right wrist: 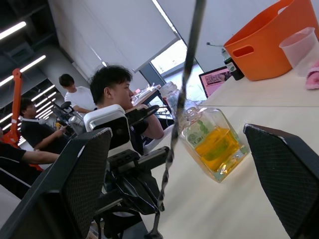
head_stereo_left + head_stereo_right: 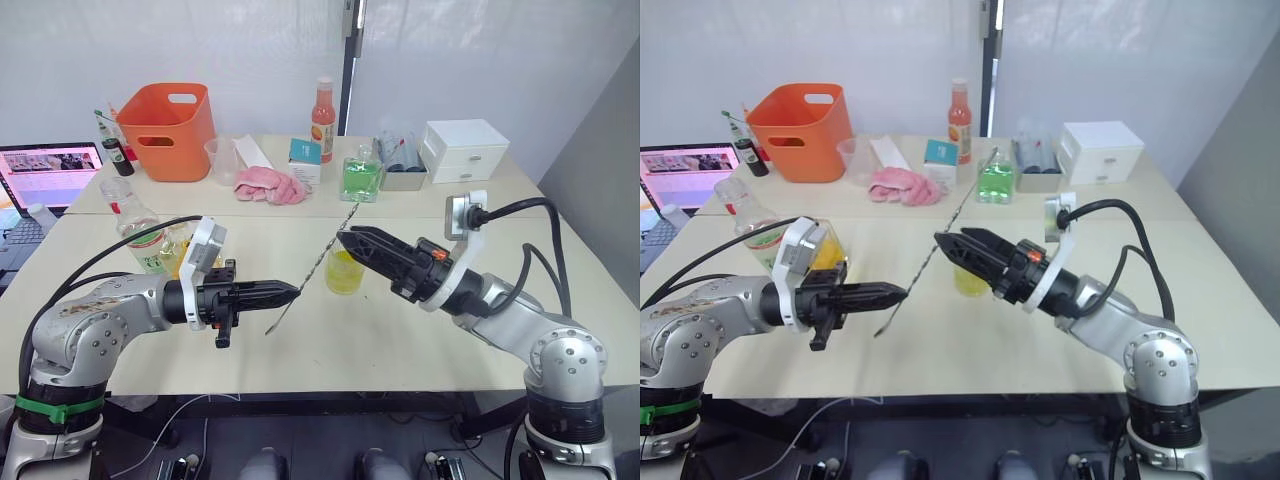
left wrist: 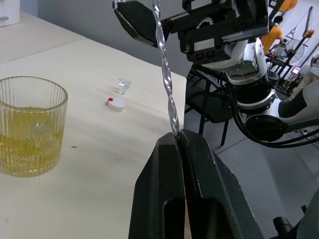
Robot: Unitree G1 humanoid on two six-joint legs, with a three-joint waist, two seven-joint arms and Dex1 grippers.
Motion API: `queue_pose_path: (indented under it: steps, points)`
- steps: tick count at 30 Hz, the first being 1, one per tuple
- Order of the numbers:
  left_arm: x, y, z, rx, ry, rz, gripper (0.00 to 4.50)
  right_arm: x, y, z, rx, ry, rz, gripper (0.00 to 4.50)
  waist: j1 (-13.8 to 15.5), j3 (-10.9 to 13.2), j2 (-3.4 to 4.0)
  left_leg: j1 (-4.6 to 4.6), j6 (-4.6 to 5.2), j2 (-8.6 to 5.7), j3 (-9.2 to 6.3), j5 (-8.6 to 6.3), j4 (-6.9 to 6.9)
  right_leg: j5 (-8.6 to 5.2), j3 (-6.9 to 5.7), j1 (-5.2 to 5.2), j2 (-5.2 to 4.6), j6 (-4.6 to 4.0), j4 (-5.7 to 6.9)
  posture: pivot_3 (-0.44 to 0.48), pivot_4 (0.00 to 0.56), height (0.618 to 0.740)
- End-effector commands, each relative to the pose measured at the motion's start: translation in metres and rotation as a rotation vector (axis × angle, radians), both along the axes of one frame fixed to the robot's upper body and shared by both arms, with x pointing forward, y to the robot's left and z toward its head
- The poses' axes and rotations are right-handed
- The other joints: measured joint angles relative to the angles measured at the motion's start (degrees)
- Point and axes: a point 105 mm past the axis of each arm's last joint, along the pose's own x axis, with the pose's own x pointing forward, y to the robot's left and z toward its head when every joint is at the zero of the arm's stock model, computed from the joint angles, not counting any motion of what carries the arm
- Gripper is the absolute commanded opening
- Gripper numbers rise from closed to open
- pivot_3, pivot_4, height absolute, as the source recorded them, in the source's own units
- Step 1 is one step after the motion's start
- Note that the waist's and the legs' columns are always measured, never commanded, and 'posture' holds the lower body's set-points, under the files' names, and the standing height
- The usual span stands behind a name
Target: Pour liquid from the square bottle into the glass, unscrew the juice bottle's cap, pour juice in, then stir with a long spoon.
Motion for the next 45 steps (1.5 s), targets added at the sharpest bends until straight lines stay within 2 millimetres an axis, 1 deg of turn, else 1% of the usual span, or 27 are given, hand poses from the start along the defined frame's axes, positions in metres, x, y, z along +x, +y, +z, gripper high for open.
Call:
queue_pose_path:
  steps: [1, 7, 10, 12, 13, 14, 15, 18, 20, 21, 29, 34, 36, 39, 42, 45]
  points:
    - [-0.005, -0.003, 0.006, 0.012, -0.051, -0.026, 0.04, -0.002, 0.004, 0.011, 0.044, -0.016, 0.018, 4.5, 0.0, 0.0, 0.0, 0.0, 0.0, 0.0, 0.0, 0.0, 0.0, 0.0, 0.0, 0.0, 0.0, 0.0, 0.0, 0.0, 0.15, 0.715]
    - [-0.004, -0.002, 0.005, 0.019, -0.054, -0.022, 0.04, 0.002, 0.004, 0.014, 0.065, -0.006, 0.009, 4.5, 0.1, 0.0, 0.0, 0.0, 0.0, 0.01, 0.0, 0.0, 0.0, 0.0, 0.0, 0.0, -0.01, 0.0, 0.0, 0.0, 0.15, 0.715]
    - [-0.004, -0.001, 0.005, 0.019, -0.054, -0.02, 0.0, 0.002, 0.004, 0.015, 0.065, -0.006, 0.006, 3.7, 0.0, 0.0, 0.0, -0.01, 0.0, 0.01, 0.0, 0.0, -0.01, 0.0, 0.01, -0.01, -0.01, 0.0, -0.01, 0.0, 0.15, 0.715]
    - [-0.003, -0.001, 0.005, 0.021, -0.055, -0.016, 0.0, 0.002, 0.004, 0.015, 0.065, -0.006, 0.006, 2.96, 0.0, 0.0, 0.0, -0.01, 0.0, 0.02, 0.0, 0.0, -0.01, 0.0, 0.0, -0.01, -0.01, 0.0, -0.01, 0.0, 0.15, 0.715]
    - [-0.003, -0.001, 0.005, 0.022, -0.056, -0.014, 0.0, 0.001, 0.004, 0.015, 0.064, -0.007, 0.006, 2.68, 0.0, 0.0, 0.01, -0.01, 0.0, 0.02, 0.0, 0.0, -0.01, 0.0, 0.0, -0.01, -0.01, 0.0, -0.01, 0.0, 0.15, 0.715]
    - [-0.003, 0.0, 0.005, 0.022, -0.057, -0.013, 0.0, 0.001, 0.004, 0.015, 0.062, -0.007, 0.006, 2.26, 0.0, 0.0, 0.01, -0.01, 0.0, 0.02, 0.0, 0.0, -0.01, 0.0, 0.0, -0.01, -0.01, 0.0, -0.01, 0.0, 0.15, 0.715]
    - [-0.003, 0.0, 0.005, 0.022, -0.058, -0.013, 0.0, 0.001, 0.004, 0.014, 0.059, -0.007, 0.006, 1.99, 0.0, 0.0, 0.01, -0.01, 0.0, 0.01, 0.0, 0.0, -0.01, 0.0, 0.0, -0.01, -0.01, 0.0, -0.01, 0.0, 0.15, 0.715]
    - [-0.002, 0.0, 0.005, 0.019, -0.059, -0.01, 0.0, 0.001, 0.005, 0.013, 0.053, -0.004, 0.007, 0.96, 0.0, 0.0, 0.01, -0.01, 0.0, 0.02, 0.0, 0.0, -0.01, 0.0, 0.0, -0.01, -0.01, 0.0, -0.01, 0.0, 0.15, 0.715]
    - [-0.002, 0.0, 0.005, 0.018, -0.061, -0.007, 0.0, 0.001, 0.005, 0.012, 0.051, -0.002, 0.007, 0.2, 0.0, 0.0, 0.01, -0.01, 0.0, 0.02, 0.0, 0.0, -0.01, 0.0, 0.0, -0.01, -0.01, 0.0, -0.01, 0.0, 0.15, 0.715]
    - [-0.002, 0.0, 0.005, 0.018, -0.062, -0.006, 0.0, 0.001, 0.005, 0.011, 0.05, 0.0, 0.006, 0.03, 0.0, 0.0, 0.01, -0.01, 0.0, 0.02, 0.0, 0.0, -0.01, 0.0, 0.0, -0.01, -0.01, 0.0, -0.01, 0.0, 0.15, 0.715]
    - [0.003, 0.001, 0.002, 0.046, -0.044, 0.032, 0.0, 0.006, 0.002, 0.01, 0.05, 0.01, -0.027, 0.03, 0.0, 0.0, 0.02, -0.02, 0.0, 0.03, 0.0, 0.0, -0.01, 0.0, 0.0, -0.02, -0.02, 0.0, -0.01, 0.0, 0.15, 0.715]
    - [0.01, 0.001, 0.003, 0.051, -0.097, 0.079, 0.0, 0.012, -0.001, 0.009, 0.041, 0.01, -0.063, 0.03, 0.0, 0.0, 0.02, -0.02, 0.0, 0.01, 0.01, 0.0, -0.02, 0.0, 0.0, -0.02, -0.02, 0.0, -0.02, 0.0, 0.15, 0.715]
    - [0.016, 0.0, 0.007, 0.03, -0.115, 0.109, 0.64, 0.013, -0.002, 0.009, 0.04, 0.009, -0.074, 0.0, 0.1, 0.0, 0.02, -0.02, 0.0, 0.02, 0.0, 0.0, -0.02, 0.0, 0.0, -0.02, -0.02, 0.0, -0.02, 0.0, 0.15, 0.715]
    - [0.017, -0.002, 0.006, 0.031, -0.119, 0.106, 1.57, 0.015, -0.006, 0.01, 0.039, 0.005, -0.091, 0.0, 0.1, 0.0, 0.01, -0.03, 0.0, 0.01, 0.0, 0.0, -0.01, 0.0, 0.0, -0.02, -0.02, 0.0, -0.03, 0.0, 0.15, 0.715]
    - [0.02, 0.0, 0.002, 0.054, -0.124, 0.123, 2.57, 0.017, -0.01, 0.011, 0.044, 0.001, -0.12, 0.0, 0.0, 0.0, 0.02, -0.04, 0.0, 0.02, 0.01, 0.0, -0.03, 0.0, 0.0, -0.03, -0.02, 0.0, -0.03, 0.0, 0.15, 0.715]
    - [0.024, 0.005, -0.006, 0.095, -0.138, 0.172, 3.59, 0.022, -0.02, 0.015, 0.055, -0.016, -0.16, 0.0, 0.0, 0.0, 0.02, -0.04, 0.0, 0.01, 0.01, 0.0, -0.03, 0.0, 0.0, -0.03, -0.02, 0.0, -0.03, 0.0, 0.15, 0.715]
